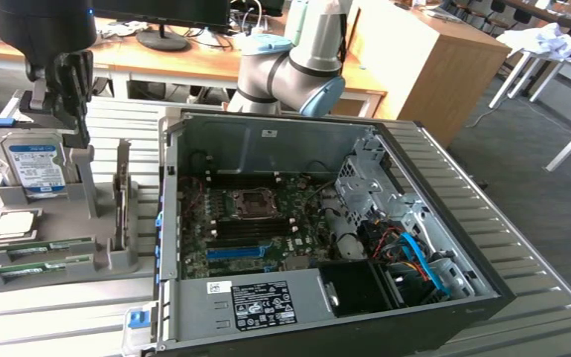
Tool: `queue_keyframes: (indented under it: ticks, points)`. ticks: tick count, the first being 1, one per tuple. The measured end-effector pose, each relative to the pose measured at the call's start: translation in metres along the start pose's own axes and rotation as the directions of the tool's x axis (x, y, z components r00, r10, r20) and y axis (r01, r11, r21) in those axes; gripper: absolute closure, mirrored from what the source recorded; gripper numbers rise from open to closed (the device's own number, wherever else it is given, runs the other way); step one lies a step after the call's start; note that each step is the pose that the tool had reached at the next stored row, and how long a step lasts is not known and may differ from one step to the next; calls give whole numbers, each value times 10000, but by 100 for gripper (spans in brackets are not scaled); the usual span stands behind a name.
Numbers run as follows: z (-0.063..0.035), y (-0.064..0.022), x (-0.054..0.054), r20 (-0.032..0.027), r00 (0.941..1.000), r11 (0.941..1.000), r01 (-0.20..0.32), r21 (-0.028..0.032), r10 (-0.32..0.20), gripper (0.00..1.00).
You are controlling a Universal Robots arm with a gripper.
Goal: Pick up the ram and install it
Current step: 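Pick up the ram and move it above insertion slot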
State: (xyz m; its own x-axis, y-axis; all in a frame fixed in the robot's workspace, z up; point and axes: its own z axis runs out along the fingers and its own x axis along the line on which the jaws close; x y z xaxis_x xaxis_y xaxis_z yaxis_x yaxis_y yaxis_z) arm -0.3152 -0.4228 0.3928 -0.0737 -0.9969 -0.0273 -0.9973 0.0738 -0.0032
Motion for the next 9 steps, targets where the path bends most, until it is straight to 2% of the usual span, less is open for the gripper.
queue_keyframes:
  ticks: [9]
  points:
    - [0, 0, 1, 3, 9964, 9964, 849, -23, -849, 90]
